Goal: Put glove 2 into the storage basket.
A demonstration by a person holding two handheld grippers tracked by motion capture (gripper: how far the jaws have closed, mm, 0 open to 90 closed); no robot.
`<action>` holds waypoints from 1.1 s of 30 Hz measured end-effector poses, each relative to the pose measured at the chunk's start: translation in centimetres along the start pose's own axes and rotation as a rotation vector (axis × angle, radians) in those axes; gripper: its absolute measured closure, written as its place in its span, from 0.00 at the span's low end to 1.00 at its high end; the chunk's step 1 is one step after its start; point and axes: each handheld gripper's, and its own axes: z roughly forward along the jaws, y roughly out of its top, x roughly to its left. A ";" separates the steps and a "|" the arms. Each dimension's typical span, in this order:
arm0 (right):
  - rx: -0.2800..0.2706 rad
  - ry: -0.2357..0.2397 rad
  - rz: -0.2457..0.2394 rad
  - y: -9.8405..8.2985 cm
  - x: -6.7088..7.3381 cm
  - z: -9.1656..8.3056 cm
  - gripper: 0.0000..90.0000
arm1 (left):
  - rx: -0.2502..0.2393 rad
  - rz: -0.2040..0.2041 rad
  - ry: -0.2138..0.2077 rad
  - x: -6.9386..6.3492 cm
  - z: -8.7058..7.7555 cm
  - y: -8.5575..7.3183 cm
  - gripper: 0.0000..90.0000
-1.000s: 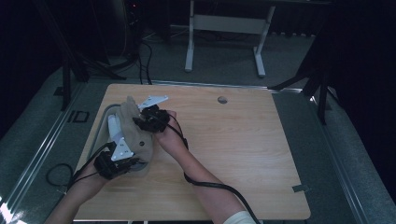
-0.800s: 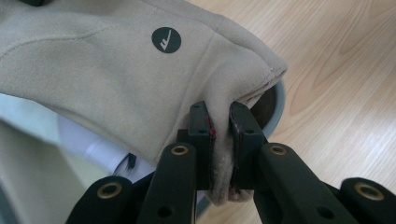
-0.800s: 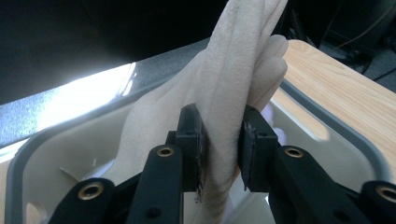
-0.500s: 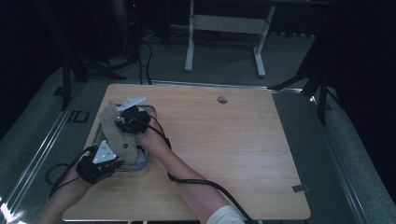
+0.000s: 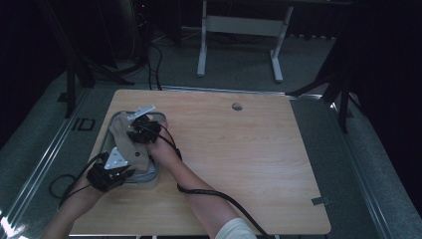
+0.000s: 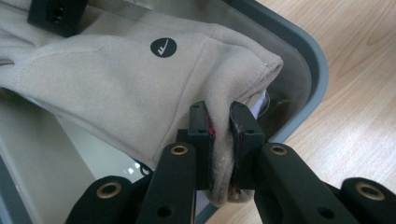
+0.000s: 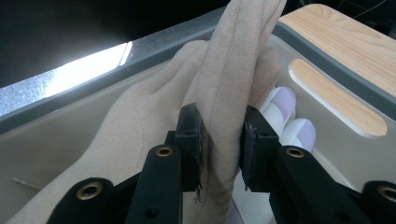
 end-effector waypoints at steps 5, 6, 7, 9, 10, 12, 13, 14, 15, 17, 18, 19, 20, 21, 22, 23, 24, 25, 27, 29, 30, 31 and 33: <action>0.000 -0.017 0.016 -0.4 -0.7 0.1 0.79 | 0.008 -0.013 -0.012 0.4 0.6 0.2 0.90; 0.001 -0.017 0.023 -0.5 -0.8 0.1 0.79 | 0.016 -0.020 -0.022 0.5 0.8 0.2 0.90; 0.011 -0.012 0.030 -0.5 -0.9 0.2 0.79 | 0.022 -0.020 -0.028 0.5 1.0 0.2 0.90; 0.053 0.001 0.051 -0.4 -1.3 0.5 0.76 | 0.036 -0.014 -0.036 0.5 1.3 0.1 0.90; 0.061 0.007 0.048 -0.4 -1.4 0.5 0.74 | 0.035 -0.019 -0.039 0.6 1.3 0.1 0.90; 0.068 0.000 0.054 -0.3 -1.7 0.3 0.68 | 0.035 -0.025 -0.044 0.6 1.3 0.1 0.89; 0.067 0.002 0.063 -0.3 -1.8 0.1 0.65 | 0.029 -0.039 -0.049 0.7 1.3 0.1 0.89; 0.061 0.009 0.073 -0.3 -2.0 -0.1 0.61 | 0.031 -0.041 -0.052 0.7 1.2 0.1 0.88; 0.054 0.017 0.075 -0.3 -2.1 -0.3 0.56 | 0.028 -0.038 -0.050 0.7 1.2 0.0 0.87; 0.037 0.034 0.062 -0.3 -2.3 -0.8 0.51 | 0.012 -0.044 -0.053 0.7 0.9 0.0 0.84; 0.027 0.047 0.066 -0.3 -2.4 -1.1 0.46 | 0.003 -0.050 -0.059 0.8 0.7 -0.1 0.81; 0.024 0.056 0.075 -0.3 -2.6 -1.4 0.42 | -0.003 -0.056 -0.065 0.8 0.5 -0.1 0.75; 0.025 0.060 0.085 -0.3 -2.8 -1.7 0.37 | -0.011 -0.060 -0.065 0.8 0.3 -0.1 0.72; 0.024 0.065 0.093 -0.3 -2.9 -1.9 0.30 | -0.019 -0.063 -0.061 0.8 0.0 -0.1 0.69; 0.018 0.083 0.089 -0.3 -2.9 -2.2 0.26 | -0.031 -0.073 -0.043 0.7 -0.2 -0.1 0.61; 0.015 0.095 0.082 -0.3 -3.0 -2.5 0.23 | -0.038 -0.080 -0.038 0.7 -0.4 -0.1 0.54; 0.015 0.100 0.070 -0.4 -3.0 -2.8 0.20 | -0.057 -0.084 -0.039 0.7 -0.7 -0.1 0.51; 0.008 0.104 0.064 -0.4 -3.0 -3.1 0.20 | -0.074 -0.101 -0.047 0.7 -0.9 -0.1 0.44; 0.003 0.120 0.052 -0.6 -3.0 -3.8 0.19 | -0.102 -0.115 -0.072 0.8 -1.2 -0.1 0.31; -0.003 0.119 0.033 -0.7 -3.0 -4.5 0.18 | -0.129 -0.129 -0.082 0.9 -1.4 0.1 0.23; -0.007 0.120 0.024 -0.8 -3.1 -4.9 0.18 | -0.145 -0.134 -0.094 0.8 -1.5 0.3 0.20; -0.013 0.116 0.021 -0.9 -3.1 -5.4 0.18 | -0.163 -0.132 -0.101 0.6 -1.6 0.4 0.20; -0.028 0.115 0.014 -1.2 -3.3 -6.3 0.18 | -0.198 -0.129 -0.104 0.2 -1.8 0.8 0.19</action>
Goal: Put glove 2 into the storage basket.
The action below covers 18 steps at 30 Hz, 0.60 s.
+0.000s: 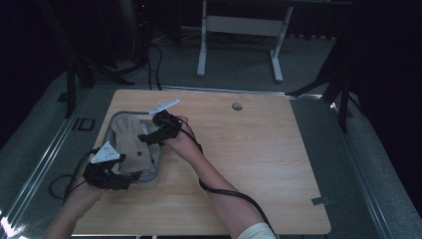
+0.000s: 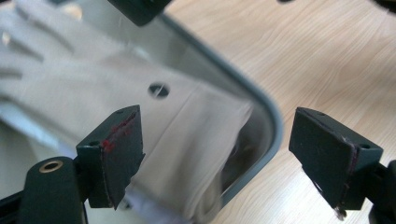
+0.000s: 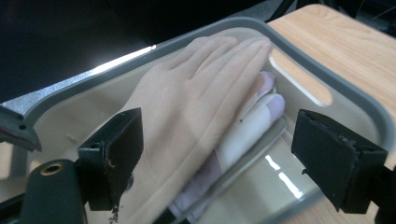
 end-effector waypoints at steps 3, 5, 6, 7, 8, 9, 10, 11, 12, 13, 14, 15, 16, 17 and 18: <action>-0.007 -0.020 -0.026 -0.4 -0.1 -1.4 0.18 | -0.064 -0.008 -0.023 -0.7 0.1 0.5 0.16; -0.020 -0.018 -0.027 -0.8 -0.3 -2.3 0.18 | -0.089 -0.020 -0.047 -1.2 0.4 0.9 0.15; -0.025 -0.019 -0.033 -1.0 -0.3 -2.7 0.18 | -0.094 -0.021 -0.063 -1.5 0.5 1.0 0.13; -0.028 -0.020 -0.038 -1.3 -0.3 -3.1 0.18 | -0.101 -0.022 -0.070 -1.7 0.7 1.2 0.11; -0.027 -0.023 -0.050 -1.5 -0.3 -3.4 0.18 | -0.106 -0.020 -0.077 -2.0 0.9 1.4 0.11; -0.022 -0.028 -0.052 -1.7 -0.3 -3.7 0.18 | -0.105 -0.013 -0.079 -2.3 1.1 1.5 0.11; -0.020 -0.026 -0.055 -1.9 -0.4 -3.9 0.18 | -0.107 -0.010 -0.075 -2.6 1.3 1.7 0.11; -0.018 -0.022 -0.053 -2.2 -0.4 -4.2 0.18 | -0.113 -0.009 -0.082 -2.8 1.5 1.8 0.11; -0.017 -0.020 -0.059 -2.4 -0.4 -4.5 0.18 | -0.114 -0.009 -0.095 -3.1 1.8 1.9 0.11; -0.020 -0.022 -0.063 -2.7 -0.5 -4.8 0.18 | -0.114 -0.006 -0.103 -3.4 2.0 2.0 0.11; -0.024 -0.021 -0.063 -2.9 -0.5 -5.1 0.18 | -0.115 0.000 -0.107 -3.7 2.2 2.1 0.11; -0.025 -0.017 -0.066 -3.2 -0.6 -5.4 0.18 | -0.112 0.009 -0.108 -4.0 2.5 2.1 0.11; -0.025 -0.020 -0.066 -3.4 -0.6 -5.7 0.18 | -0.113 0.011 -0.113 -4.4 2.7 2.2 0.11; -0.025 -0.026 -0.068 -3.7 -0.7 -6.0 0.18 | -0.112 0.014 -0.121 -4.7 3.0 2.3 0.11; -0.023 -0.030 -0.071 -4.0 -0.7 -6.3 0.18 | -0.109 0.018 -0.123 -4.9 3.2 2.3 0.11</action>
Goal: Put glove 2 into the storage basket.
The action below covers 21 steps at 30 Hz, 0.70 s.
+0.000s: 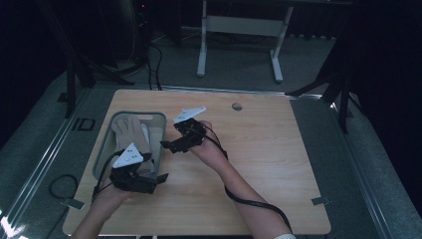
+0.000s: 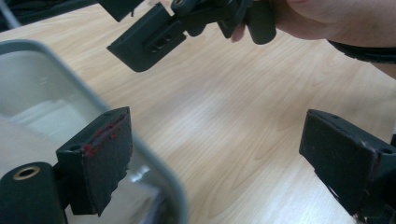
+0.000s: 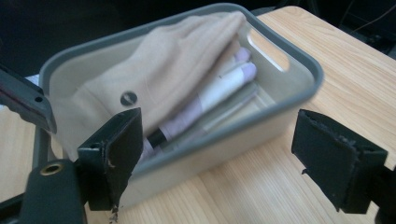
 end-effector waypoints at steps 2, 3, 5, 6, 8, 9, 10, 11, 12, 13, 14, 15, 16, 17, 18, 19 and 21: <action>0.002 -0.004 -0.002 -0.5 -0.1 -0.6 0.18 | 0.002 0.006 -0.008 -0.4 0.5 0.1 0.11; 0.003 -0.008 -0.005 -0.7 -0.2 -0.8 0.18 | 0.002 0.009 -0.012 -0.6 0.8 0.1 0.11; 0.007 -0.015 -0.006 -1.2 -0.5 -1.3 0.18 | 0.003 0.018 -0.015 -1.0 1.3 0.2 0.11; 0.009 -0.017 -0.003 -1.5 -0.6 -1.5 0.18 | 0.007 0.020 -0.018 -1.2 1.5 0.2 0.11; 0.011 -0.020 -0.002 -2.0 -0.8 -1.9 0.18 | 0.004 0.024 -0.030 -1.6 1.8 0.3 0.11; 0.013 -0.022 -0.002 -2.3 -0.9 -2.1 0.18 | 0.008 0.027 -0.035 -1.7 2.0 0.3 0.11; 0.014 -0.022 0.003 -2.6 -1.0 -2.3 0.18 | 0.007 0.029 -0.040 -1.9 2.2 0.3 0.11; 0.014 -0.023 0.003 -2.9 -1.1 -2.4 0.18 | 0.008 0.026 -0.045 -2.1 2.4 0.3 0.11; 0.018 -0.026 0.006 -3.2 -1.2 -2.5 0.18 | 0.007 0.028 -0.050 -2.3 2.5 0.2 0.11; 0.020 -0.028 0.004 -3.5 -1.2 -2.6 0.18 | 0.010 0.034 -0.052 -2.5 2.7 0.2 0.11; 0.022 -0.024 0.006 -3.9 -1.3 -2.7 0.18 | 0.007 0.036 -0.053 -2.7 2.9 0.1 0.11; 0.028 -0.022 0.005 -4.2 -1.3 -2.8 0.18 | 0.009 0.039 -0.057 -2.9 3.2 0.0 0.11; 0.031 -0.023 0.000 -4.5 -1.3 -2.8 0.18 | 0.012 0.044 -0.060 -3.2 3.4 -0.1 0.11; 0.038 -0.020 0.001 -4.8 -1.3 -2.9 0.18 | 0.016 0.052 -0.061 -3.4 3.6 -0.2 0.11; 0.042 -0.018 0.000 -5.1 -1.3 -3.0 0.18 | 0.020 0.055 -0.064 -3.6 3.8 -0.3 0.11; 0.046 -0.013 0.002 -5.4 -1.3 -3.0 0.18 | 0.025 0.056 -0.070 -3.7 4.1 -0.5 0.11; 0.057 -0.020 -0.003 -6.0 -1.3 -3.2 0.18 | 0.037 0.062 -0.083 -4.0 4.5 -0.7 0.11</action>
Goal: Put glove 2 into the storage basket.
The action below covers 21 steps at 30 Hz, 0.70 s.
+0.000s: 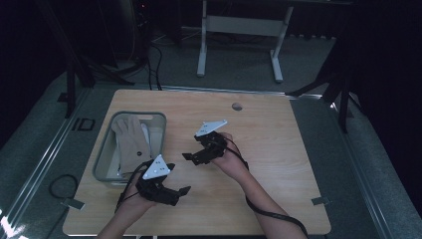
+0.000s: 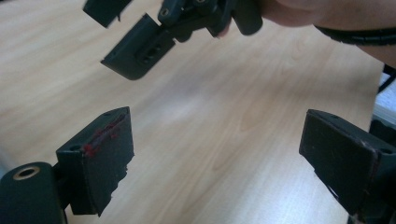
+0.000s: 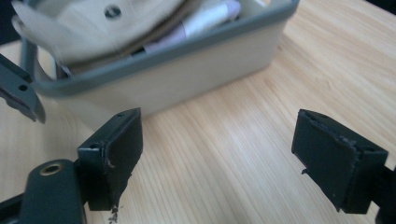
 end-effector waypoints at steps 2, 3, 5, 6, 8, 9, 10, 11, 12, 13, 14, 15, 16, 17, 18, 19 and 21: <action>0.000 0.006 0.015 -0.6 -0.2 -0.1 0.18 | 0.003 0.008 -0.015 -0.3 0.4 -0.1 0.11; 0.000 0.005 0.017 -0.9 -0.2 -0.2 0.18 | 0.004 0.013 -0.021 -0.4 0.6 -0.2 0.11; 0.004 0.004 0.020 -1.6 -0.2 -0.4 0.18 | 0.003 0.017 -0.029 -0.6 1.0 -0.3 0.11; 0.004 0.003 0.022 -1.9 -0.2 -0.4 0.18 | 0.003 0.016 -0.035 -0.8 1.3 -0.4 0.11; 0.008 0.002 0.025 -2.6 -0.3 -0.6 0.18 | 0.010 0.024 -0.043 -1.0 1.7 -0.5 0.11; 0.010 0.002 0.029 -2.9 -0.3 -0.6 0.18 | 0.012 0.026 -0.049 -1.1 2.0 -0.5 0.11; 0.012 0.001 0.030 -3.3 -0.4 -0.7 0.18 | 0.015 0.030 -0.054 -1.2 2.2 -0.6 0.11; 0.019 0.001 0.031 -3.6 -0.4 -0.7 0.18 | 0.018 0.034 -0.059 -1.3 2.4 -0.6 0.11; 0.022 -0.001 0.032 -3.9 -0.5 -0.8 0.18 | 0.018 0.038 -0.062 -1.4 2.6 -0.7 0.11; 0.024 -0.001 0.036 -4.2 -0.5 -0.8 0.18 | 0.020 0.043 -0.064 -1.4 2.8 -0.7 0.11; 0.025 -0.001 0.037 -4.5 -0.6 -0.9 0.18 | 0.020 0.045 -0.070 -1.5 3.0 -0.7 0.11; 0.026 -0.002 0.041 -4.8 -0.5 -1.0 0.18 | 0.021 0.046 -0.074 -1.6 3.2 -0.7 0.11; 0.024 -0.002 0.041 -5.1 -0.5 -1.0 0.18 | 0.016 0.046 -0.074 -1.7 3.4 -0.8 0.11; 0.023 0.000 0.043 -5.3 -0.5 -1.1 0.18 | 0.013 0.052 -0.077 -1.8 3.6 -0.8 0.11; 0.020 -0.004 0.043 -5.6 -0.4 -1.2 0.18 | 0.014 0.056 -0.081 -1.9 3.8 -0.8 0.12; 0.023 -0.005 0.037 -5.9 -0.3 -1.2 0.18 | 0.019 0.060 -0.083 -2.0 3.9 -0.8 0.12; 0.029 0.001 0.036 -6.5 -0.2 -1.2 0.18 | 0.042 0.072 -0.089 -2.0 4.3 -0.9 0.11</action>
